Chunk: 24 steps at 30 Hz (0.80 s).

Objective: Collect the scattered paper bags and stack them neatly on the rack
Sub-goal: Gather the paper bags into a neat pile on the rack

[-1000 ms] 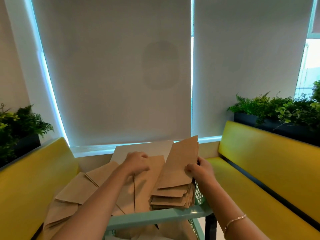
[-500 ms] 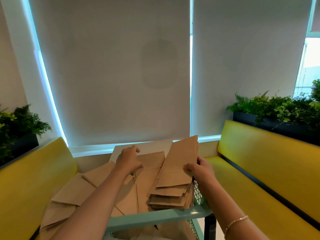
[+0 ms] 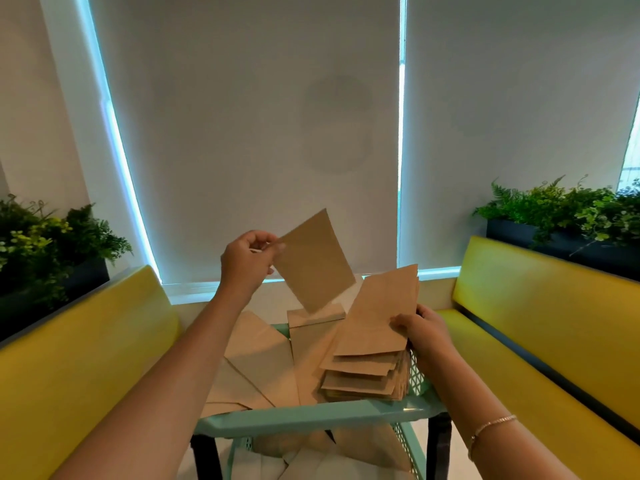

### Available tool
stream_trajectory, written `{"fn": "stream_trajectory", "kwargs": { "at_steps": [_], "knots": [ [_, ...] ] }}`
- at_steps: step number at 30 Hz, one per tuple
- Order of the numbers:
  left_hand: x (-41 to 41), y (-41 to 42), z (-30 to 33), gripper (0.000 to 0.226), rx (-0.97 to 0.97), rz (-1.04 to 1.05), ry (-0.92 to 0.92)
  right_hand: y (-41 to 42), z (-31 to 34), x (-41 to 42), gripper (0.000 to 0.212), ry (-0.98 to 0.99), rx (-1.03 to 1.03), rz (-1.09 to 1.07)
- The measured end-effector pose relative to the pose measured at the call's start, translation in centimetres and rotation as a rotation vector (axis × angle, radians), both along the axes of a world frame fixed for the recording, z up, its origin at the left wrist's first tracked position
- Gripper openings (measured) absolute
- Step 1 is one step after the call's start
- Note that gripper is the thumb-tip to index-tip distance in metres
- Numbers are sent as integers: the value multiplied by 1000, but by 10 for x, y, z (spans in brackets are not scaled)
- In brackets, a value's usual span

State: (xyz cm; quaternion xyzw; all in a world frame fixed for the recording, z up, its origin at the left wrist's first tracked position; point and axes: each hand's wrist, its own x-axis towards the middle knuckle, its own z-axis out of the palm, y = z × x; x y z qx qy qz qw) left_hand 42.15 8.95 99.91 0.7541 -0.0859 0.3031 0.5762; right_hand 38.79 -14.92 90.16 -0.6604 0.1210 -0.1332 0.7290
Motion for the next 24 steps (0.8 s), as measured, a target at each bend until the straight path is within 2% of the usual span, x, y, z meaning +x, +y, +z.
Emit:
{"fn": "stream_trajectory", "kwargs": {
  "at_steps": [3,5,8,9,11,14,16,17,19,21,22,24],
  "knots": [
    [-18,-4,-13,19,61,-192,35,1,4,-1,20,3,38,-5],
    [-26,-8,-29,21,263,-244,100,1,6,-2,18,-9,79,-4],
    [-34,-15,-54,13,688,-285,201,2,7,-4,18,-7,111,-11],
    [-37,-19,-61,10,773,-324,251,3,8,-6,18,-8,118,-10],
    [-41,-26,-73,14,824,-435,382,4,10,-8,17,-17,125,4],
    [-42,-36,-84,15,701,-512,520,6,13,-12,15,-31,129,20],
    [-37,-42,-88,22,640,-379,506,6,14,-14,16,-47,144,33],
    [-34,-44,-90,32,612,-285,491,6,15,-14,18,-55,155,40],
    [-27,-48,-95,67,462,-197,525,6,16,-16,23,-80,186,56],
    [-25,-51,-96,103,202,-302,647,5,17,-17,25,-113,219,85],
    [-24,-51,-97,113,83,-369,688,5,17,-18,25,-128,233,108],
    [-25,-52,-97,102,-40,-459,699,7,18,-19,25,-141,242,147]
  ]
}}
